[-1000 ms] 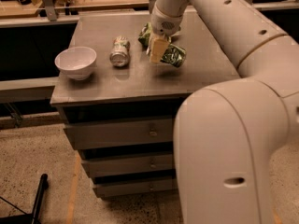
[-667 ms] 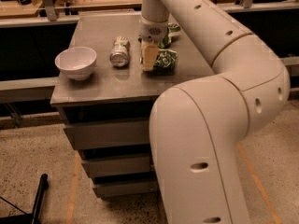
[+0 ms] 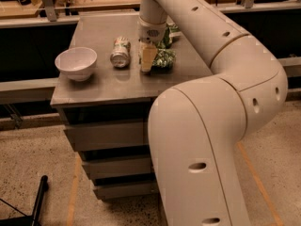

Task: Knock green can over

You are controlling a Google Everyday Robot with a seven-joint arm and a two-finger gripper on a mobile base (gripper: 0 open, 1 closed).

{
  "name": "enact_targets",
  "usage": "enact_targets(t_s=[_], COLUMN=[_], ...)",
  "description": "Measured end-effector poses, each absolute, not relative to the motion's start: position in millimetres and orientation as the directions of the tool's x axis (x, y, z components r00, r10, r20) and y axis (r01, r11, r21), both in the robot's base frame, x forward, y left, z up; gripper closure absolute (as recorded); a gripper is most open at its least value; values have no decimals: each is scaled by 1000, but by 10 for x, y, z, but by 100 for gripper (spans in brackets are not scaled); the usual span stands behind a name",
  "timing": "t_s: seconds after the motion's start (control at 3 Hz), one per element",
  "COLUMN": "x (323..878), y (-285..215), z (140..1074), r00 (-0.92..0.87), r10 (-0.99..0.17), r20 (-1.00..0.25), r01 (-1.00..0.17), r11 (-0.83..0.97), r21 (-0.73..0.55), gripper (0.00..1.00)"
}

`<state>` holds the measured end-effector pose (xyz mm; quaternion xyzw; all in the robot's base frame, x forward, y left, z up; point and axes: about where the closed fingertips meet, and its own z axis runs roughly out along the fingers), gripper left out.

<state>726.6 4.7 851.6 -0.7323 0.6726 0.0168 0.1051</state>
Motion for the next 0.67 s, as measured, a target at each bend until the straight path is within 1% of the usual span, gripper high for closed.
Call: enact_targets(t_s=[0.33, 0.67], x=[7310, 7311], y=[77, 77], z=[8488, 8487], r00=[96, 96], r10=[-981, -981], r20=[-172, -172], r01=[-987, -987], r11=[-71, -71], r21=[-143, -143], gripper=[0, 0])
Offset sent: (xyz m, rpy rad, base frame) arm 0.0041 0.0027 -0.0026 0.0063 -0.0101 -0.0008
